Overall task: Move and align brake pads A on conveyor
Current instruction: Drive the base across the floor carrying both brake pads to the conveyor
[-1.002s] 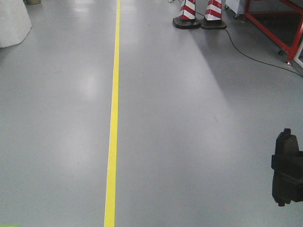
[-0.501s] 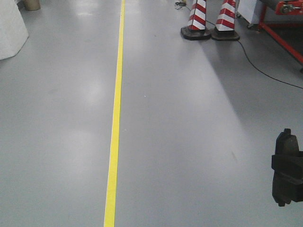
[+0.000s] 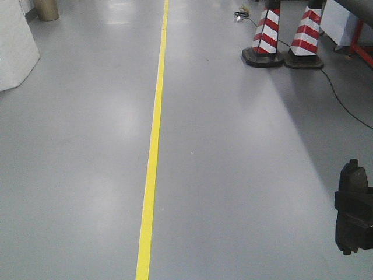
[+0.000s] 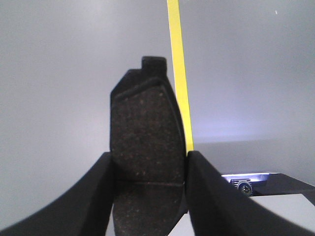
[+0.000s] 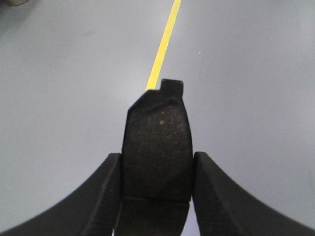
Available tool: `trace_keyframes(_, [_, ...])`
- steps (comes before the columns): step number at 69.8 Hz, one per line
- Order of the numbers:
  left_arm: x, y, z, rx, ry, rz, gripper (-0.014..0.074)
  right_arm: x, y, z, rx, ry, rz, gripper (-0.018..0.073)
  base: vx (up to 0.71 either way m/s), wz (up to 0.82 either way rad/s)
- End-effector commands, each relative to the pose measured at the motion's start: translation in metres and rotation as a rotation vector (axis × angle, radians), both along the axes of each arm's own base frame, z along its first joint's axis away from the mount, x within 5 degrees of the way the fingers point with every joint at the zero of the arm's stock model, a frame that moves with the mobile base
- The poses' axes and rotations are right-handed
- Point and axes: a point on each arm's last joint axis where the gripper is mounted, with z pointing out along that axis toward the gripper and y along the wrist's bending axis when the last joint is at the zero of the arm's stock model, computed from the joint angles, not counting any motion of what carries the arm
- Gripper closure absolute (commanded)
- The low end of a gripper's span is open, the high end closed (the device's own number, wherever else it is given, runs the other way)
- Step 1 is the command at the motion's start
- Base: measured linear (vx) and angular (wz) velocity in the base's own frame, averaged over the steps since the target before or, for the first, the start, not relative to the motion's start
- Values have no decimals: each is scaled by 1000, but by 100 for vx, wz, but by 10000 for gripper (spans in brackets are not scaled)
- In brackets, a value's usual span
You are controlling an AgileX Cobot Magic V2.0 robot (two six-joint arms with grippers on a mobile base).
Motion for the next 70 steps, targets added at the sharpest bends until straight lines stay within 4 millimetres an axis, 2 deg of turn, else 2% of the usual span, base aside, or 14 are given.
trace_keyframes(1, [3, 0, 9, -6, -46, 2, 602, 3, 0, 17, 26, -118, -5, 563, 78, 7])
trace_keyframes(70, [3, 0, 9, -6, -47, 2, 602, 3, 0, 17, 25, -113, -5, 563, 80, 4])
